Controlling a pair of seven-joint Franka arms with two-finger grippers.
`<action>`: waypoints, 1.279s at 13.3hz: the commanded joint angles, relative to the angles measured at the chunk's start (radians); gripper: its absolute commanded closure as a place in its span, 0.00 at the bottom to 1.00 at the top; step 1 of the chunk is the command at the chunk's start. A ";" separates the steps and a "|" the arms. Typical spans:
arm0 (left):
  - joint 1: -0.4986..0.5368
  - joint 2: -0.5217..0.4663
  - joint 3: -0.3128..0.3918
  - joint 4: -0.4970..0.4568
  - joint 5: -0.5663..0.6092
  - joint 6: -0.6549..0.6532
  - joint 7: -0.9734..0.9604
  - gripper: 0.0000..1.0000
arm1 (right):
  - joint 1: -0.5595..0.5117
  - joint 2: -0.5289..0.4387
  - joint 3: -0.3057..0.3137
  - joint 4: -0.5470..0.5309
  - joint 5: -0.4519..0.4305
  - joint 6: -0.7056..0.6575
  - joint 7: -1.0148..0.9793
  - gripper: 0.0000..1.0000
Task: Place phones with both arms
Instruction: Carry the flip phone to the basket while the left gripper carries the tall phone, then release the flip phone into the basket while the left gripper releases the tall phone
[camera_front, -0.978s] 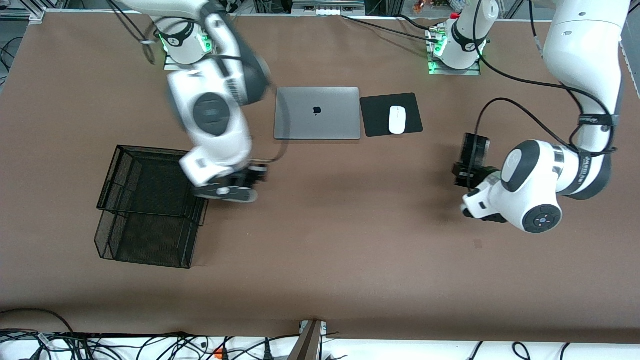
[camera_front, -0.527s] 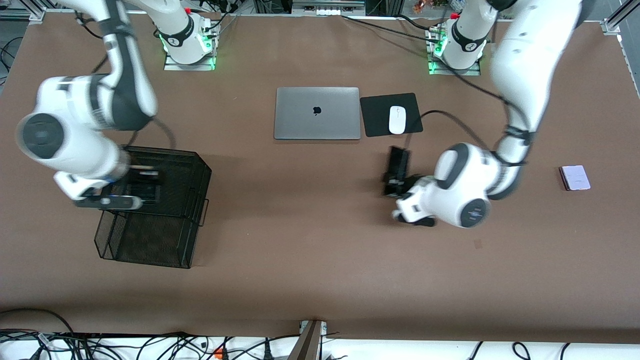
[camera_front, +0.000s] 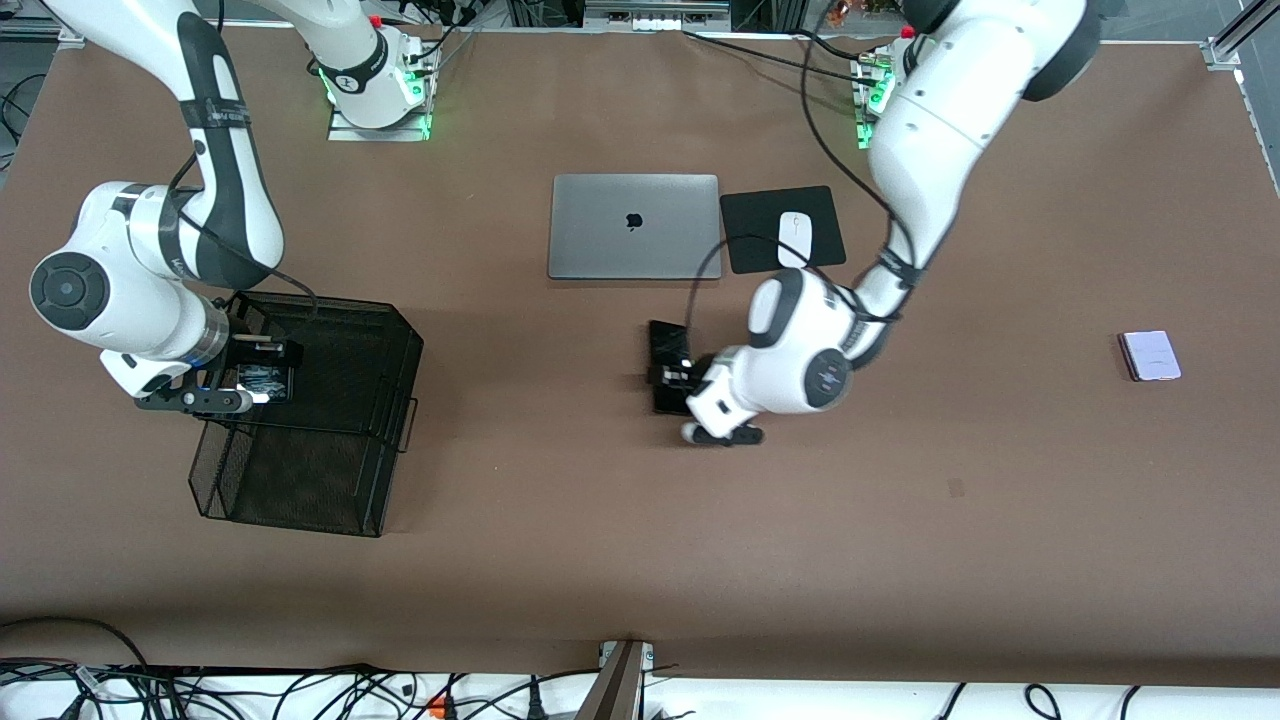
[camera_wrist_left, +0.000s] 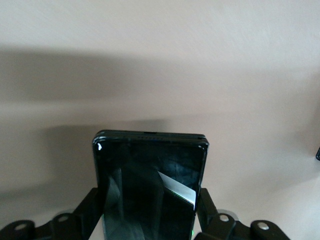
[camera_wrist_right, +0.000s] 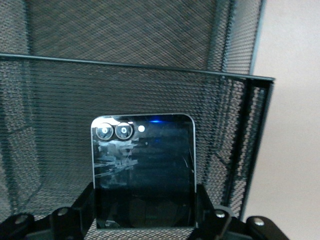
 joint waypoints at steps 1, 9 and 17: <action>0.005 -0.025 0.015 0.005 -0.021 -0.014 -0.028 0.00 | -0.028 -0.005 0.006 0.003 0.015 -0.001 -0.025 0.62; 0.260 -0.242 0.092 0.042 0.571 -0.841 -0.011 0.00 | -0.016 -0.011 0.019 0.269 0.013 -0.258 -0.014 0.00; 0.376 -0.236 0.150 -0.047 1.013 -0.987 -0.017 0.00 | 0.355 0.033 0.023 0.412 0.018 -0.302 0.459 0.00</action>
